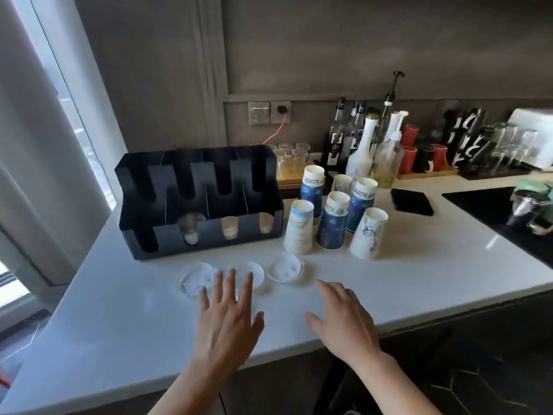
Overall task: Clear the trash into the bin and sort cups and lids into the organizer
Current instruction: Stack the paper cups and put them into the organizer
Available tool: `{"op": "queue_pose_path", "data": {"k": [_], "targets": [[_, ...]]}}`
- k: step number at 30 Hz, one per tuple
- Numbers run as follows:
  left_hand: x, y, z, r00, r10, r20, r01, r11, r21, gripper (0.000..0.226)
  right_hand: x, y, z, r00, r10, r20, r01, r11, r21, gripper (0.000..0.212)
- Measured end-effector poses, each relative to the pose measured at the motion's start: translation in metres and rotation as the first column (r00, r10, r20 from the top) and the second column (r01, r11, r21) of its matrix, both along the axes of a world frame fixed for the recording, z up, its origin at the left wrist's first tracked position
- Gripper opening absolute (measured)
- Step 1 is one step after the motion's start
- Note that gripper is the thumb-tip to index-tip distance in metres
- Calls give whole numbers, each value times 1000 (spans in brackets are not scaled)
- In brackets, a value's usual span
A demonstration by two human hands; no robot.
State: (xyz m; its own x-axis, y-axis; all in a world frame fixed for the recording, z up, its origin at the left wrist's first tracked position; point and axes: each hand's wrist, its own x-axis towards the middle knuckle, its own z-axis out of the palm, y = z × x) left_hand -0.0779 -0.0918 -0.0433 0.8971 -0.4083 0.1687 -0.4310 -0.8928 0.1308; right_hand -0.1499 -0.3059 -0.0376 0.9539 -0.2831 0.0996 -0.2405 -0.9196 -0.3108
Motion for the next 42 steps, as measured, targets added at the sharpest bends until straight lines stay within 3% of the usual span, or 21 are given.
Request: {"op": "queue_pose_path", "data": {"k": [11, 18, 23, 27, 30, 37, 42], "targets": [[94, -5, 23, 979, -204, 20, 205, 974, -97, 74, 73, 5, 16, 970, -244, -1, 243, 968, 60, 62], [123, -56, 36, 928, -370, -50, 334, 882, -332, 73, 74, -34, 21, 907, -421, 36, 405, 890, 209, 59], [139, -95, 46, 931, -361, -53, 293, 826, -481, 75, 76, -82, 17, 843, -529, 95, 476, 816, 327, 59], [155, -126, 51, 944, -329, -34, 269, 822, -503, 81, 84, -125, 7, 776, -609, 164, 510, 759, 405, 54], [164, -147, 49, 956, -286, -66, 220, 846, -486, 88, 91, -157, -3, 742, -654, 147, 532, 708, 465, 67], [171, -178, 30, 971, -173, -163, 66, 855, -515, 97, 118, -203, -16, 827, -556, 78, 413, 697, 586, 109], [172, -184, 16, 977, -143, -161, 36, 846, -532, 94, 134, -210, -28, 849, -523, 70, 369, 684, 629, 88]]}}
